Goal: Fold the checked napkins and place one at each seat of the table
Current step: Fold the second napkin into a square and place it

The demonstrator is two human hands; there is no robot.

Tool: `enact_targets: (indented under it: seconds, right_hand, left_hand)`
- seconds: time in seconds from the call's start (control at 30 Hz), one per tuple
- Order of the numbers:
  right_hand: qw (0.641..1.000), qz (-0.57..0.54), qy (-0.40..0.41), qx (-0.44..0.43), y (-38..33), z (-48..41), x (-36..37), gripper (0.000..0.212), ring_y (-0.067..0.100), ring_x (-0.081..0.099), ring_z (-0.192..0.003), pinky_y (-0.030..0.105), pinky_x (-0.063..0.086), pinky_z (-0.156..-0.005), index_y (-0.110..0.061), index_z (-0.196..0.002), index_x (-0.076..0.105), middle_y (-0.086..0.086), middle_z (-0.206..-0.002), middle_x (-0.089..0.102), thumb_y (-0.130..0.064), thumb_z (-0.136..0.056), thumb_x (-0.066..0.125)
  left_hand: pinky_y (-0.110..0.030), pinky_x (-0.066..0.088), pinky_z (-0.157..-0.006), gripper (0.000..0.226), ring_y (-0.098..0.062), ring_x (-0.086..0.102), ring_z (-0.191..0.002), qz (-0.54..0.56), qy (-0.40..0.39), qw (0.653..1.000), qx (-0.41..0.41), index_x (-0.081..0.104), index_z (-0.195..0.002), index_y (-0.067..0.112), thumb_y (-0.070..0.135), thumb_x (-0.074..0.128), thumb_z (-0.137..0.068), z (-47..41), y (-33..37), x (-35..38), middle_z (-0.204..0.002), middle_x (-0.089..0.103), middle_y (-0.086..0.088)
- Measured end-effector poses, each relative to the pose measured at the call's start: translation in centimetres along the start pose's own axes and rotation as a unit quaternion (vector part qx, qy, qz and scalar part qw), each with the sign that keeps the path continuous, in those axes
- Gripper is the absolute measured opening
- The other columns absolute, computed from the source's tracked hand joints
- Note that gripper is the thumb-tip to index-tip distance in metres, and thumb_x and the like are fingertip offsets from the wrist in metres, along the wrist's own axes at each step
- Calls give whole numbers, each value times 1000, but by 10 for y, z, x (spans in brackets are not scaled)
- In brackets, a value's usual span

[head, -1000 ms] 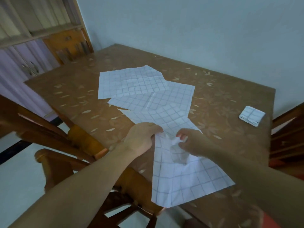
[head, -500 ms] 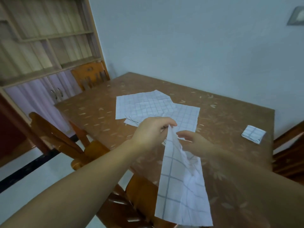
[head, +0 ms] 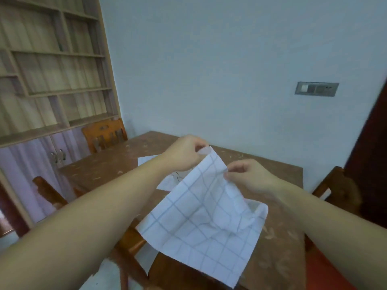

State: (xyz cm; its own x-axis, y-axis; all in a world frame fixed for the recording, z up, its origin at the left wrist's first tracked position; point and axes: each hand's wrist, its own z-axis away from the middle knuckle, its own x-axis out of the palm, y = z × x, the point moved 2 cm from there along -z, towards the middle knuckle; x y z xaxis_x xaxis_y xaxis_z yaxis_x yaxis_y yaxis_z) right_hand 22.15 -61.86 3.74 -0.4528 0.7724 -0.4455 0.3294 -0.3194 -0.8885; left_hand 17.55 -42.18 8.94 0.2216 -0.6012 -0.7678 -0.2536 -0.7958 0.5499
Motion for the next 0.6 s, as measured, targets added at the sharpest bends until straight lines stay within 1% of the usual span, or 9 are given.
enact_targets:
  seconds: [0.03,0.1,0.13,0.2,0.27,0.33,0.4,0.5,0.6]
  right_hand:
    - [1000,-1,15,-9,-4,14,-3,12,3,63,-67,18,50,-67,-7,-84,74,-1,-76,72,-1,-88,65]
    - [998,0,51,-24,-3,40,-6,10,4,65,-73,13,49,-67,-7,-92,74,-1,-84,73,-3,-89,66]
    - [997,1,76,-30,-1,53,-7,11,4,65,-78,9,49,-68,-7,-96,74,-1,-89,74,-4,-88,67]
    - [989,-2,144,-22,5,81,-9,13,6,65,-85,4,47,-73,-9,-100,72,-1,-96,72,-6,-88,68]
    - [982,-1,190,9,13,105,-10,15,9,63,-93,8,47,-82,-17,-100,68,-3,-101,69,-9,-88,68]
    - [979,32,197,42,21,121,-12,27,14,60,-108,27,48,-98,-25,-106,65,-2,-111,66,-8,-86,64]
    - [976,105,174,73,24,131,-11,41,18,55,-122,39,44,-105,-29,-117,62,-4,-124,63,-8,-83,56]
    - [952,257,119,119,24,135,-4,59,22,51,-127,42,38,-105,-37,-132,53,-9,-132,60,-12,-79,48]
    - [923,329,142,140,20,133,12,47,22,54,-122,40,33,-102,-34,-131,55,-9,-128,63,-19,-87,49]
  left_hand:
    - [-34,50,-69,15,-12,56,-71,7,6,1000,-2,70,-77,9,20,61,-82,6,9,-1,-80,69,-7]
    - [-26,50,-69,20,-11,62,-71,56,25,998,-9,71,-69,18,11,60,-84,20,28,-2,-74,71,6]
    - [-21,51,-69,26,-6,65,-73,78,36,996,-8,72,-68,24,7,60,-85,28,38,-2,-74,72,12]
    - [-14,50,-67,32,3,64,-71,112,47,993,-4,72,-71,28,3,59,-87,44,55,-1,-74,71,16]
    - [-12,48,-63,25,3,63,-69,152,51,987,-17,75,-80,19,2,58,-89,56,65,-4,-78,72,11]
    - [-12,47,-59,18,3,63,-66,191,52,980,-31,75,-86,12,3,59,-89,68,71,-9,-79,71,7]
    - [-16,49,-62,17,0,64,-68,219,59,973,-39,74,-85,14,5,60,-89,77,72,-14,-81,72,4]
    - [-20,48,-62,16,-9,64,-70,245,66,965,-58,74,-88,15,10,59,-91,84,65,-20,-87,74,-4]
    - [-13,48,-54,19,-2,63,-63,257,75,962,-59,73,-83,21,11,60,-92,86,52,-28,-79,71,7]
